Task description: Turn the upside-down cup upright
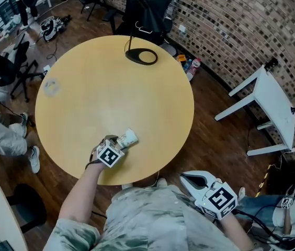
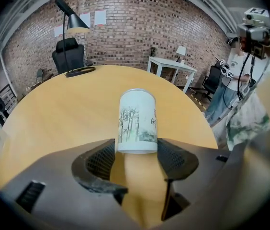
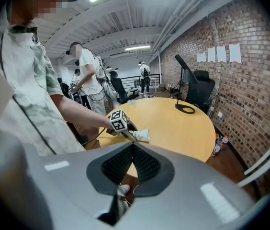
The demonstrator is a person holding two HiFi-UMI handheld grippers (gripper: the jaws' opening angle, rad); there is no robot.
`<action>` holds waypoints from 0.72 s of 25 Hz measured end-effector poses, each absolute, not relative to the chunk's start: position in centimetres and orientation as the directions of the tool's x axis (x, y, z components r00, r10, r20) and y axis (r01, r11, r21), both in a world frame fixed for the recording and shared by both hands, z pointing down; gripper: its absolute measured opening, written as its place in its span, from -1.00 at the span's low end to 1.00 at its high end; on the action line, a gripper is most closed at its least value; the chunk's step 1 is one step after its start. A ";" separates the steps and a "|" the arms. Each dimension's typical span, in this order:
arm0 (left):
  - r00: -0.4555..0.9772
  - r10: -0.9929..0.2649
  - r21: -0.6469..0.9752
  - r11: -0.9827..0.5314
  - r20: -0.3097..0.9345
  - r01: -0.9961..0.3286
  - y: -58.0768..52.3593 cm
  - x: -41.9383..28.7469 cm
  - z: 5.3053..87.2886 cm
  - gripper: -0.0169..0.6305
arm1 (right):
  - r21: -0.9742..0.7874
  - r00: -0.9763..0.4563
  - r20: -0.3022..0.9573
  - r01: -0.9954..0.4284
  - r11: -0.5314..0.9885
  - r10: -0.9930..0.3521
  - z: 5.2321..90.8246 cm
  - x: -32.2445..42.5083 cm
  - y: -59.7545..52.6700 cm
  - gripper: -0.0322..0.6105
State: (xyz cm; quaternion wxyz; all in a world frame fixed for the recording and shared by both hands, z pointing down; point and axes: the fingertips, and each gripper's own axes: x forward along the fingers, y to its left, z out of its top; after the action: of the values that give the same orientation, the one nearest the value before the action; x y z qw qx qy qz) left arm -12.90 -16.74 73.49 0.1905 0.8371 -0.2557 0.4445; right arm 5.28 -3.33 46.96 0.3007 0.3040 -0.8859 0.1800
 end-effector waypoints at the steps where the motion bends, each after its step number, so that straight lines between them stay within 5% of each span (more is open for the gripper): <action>1: 0.471 -0.248 0.089 -0.807 0.847 -0.585 -16.6 -12.9 73.4 -0.01 | -0.139 -0.636 0.641 -0.646 0.750 -0.429 47.0 5.3 -3.3 -0.89; 6: 0.457 -0.219 0.094 -0.816 0.862 -0.570 -16.5 -12.7 72.3 0.23 | -0.150 -0.646 0.632 -0.644 0.750 -0.428 47.1 5.8 -3.5 -0.89; 18: 0.255 -0.086 0.064 -0.847 0.963 -0.528 -18.7 -6.5 71.3 0.18 | -0.162 -0.656 0.622 -0.642 0.749 -0.428 46.3 8.1 -3.9 -0.89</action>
State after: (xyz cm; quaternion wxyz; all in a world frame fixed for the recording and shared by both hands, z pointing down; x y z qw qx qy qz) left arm -6.50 -18.65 71.29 0.1918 0.7685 -0.1998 0.5768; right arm 8.05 -3.94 46.30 0.2859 0.3003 -0.8904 0.1875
